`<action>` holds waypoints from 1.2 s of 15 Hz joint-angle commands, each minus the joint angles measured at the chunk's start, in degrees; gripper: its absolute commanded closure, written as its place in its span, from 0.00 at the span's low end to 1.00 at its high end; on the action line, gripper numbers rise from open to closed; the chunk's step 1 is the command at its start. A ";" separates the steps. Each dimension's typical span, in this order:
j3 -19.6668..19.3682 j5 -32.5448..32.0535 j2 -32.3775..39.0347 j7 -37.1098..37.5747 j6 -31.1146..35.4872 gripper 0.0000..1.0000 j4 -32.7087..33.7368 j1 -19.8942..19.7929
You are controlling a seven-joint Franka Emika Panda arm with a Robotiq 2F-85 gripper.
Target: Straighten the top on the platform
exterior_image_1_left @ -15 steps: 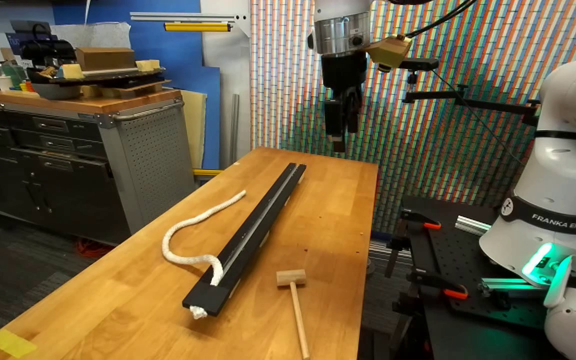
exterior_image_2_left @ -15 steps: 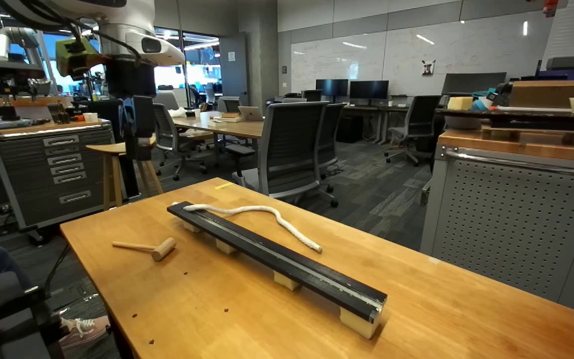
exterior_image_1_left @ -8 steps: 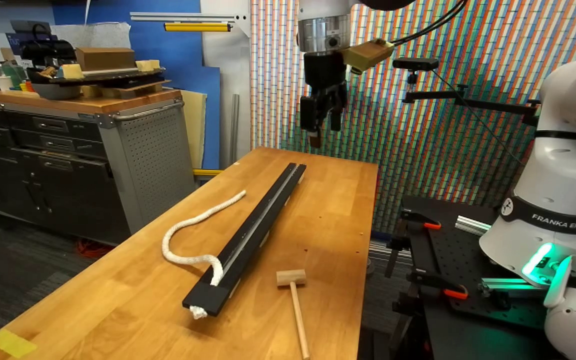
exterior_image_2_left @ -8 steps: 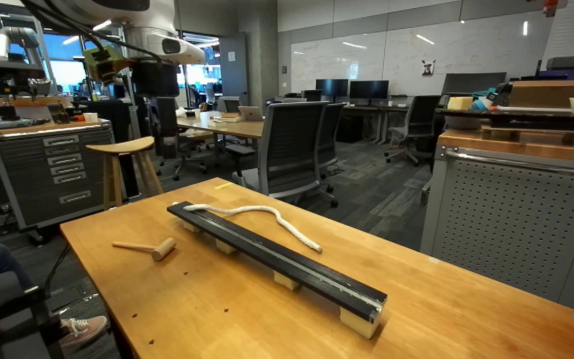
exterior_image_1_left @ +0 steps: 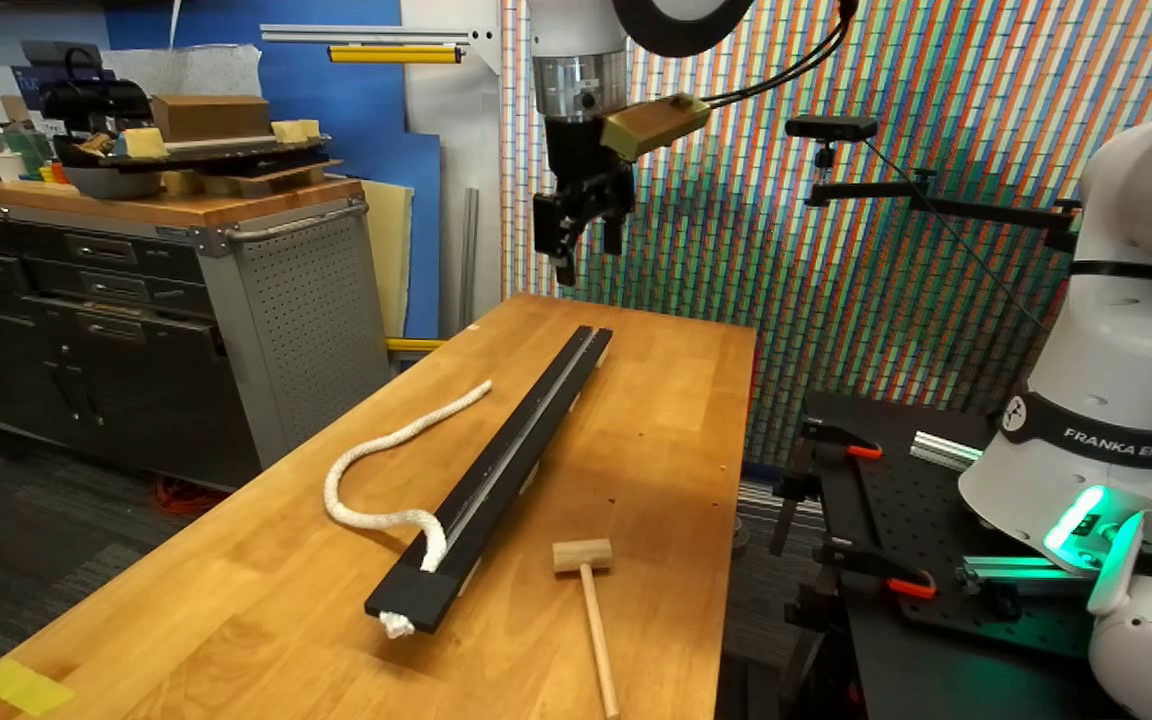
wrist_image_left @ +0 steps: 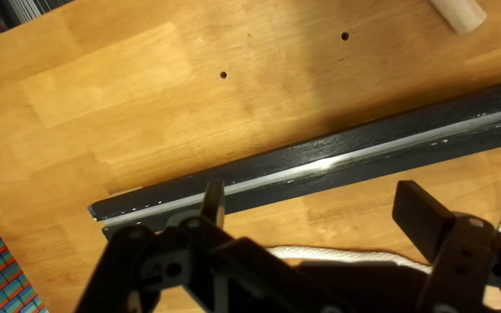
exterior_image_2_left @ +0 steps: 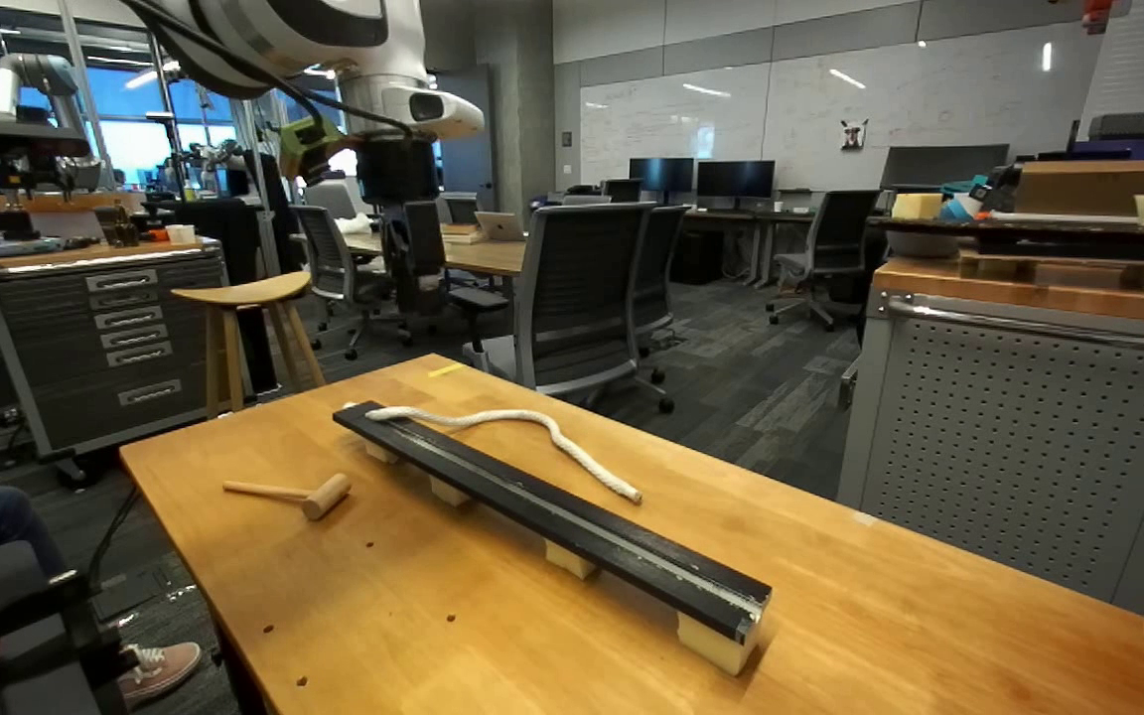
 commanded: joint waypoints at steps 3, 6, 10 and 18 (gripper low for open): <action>-2.38 -0.75 7.47 -4.29 -5.07 0.00 12.32 1.92; -2.68 -0.03 9.46 -9.55 -10.69 0.00 18.99 2.35; -3.19 -0.98 13.03 -12.83 -15.77 0.00 27.90 2.57; -6.00 -1.75 25.17 -13.79 -17.28 0.00 44.59 3.28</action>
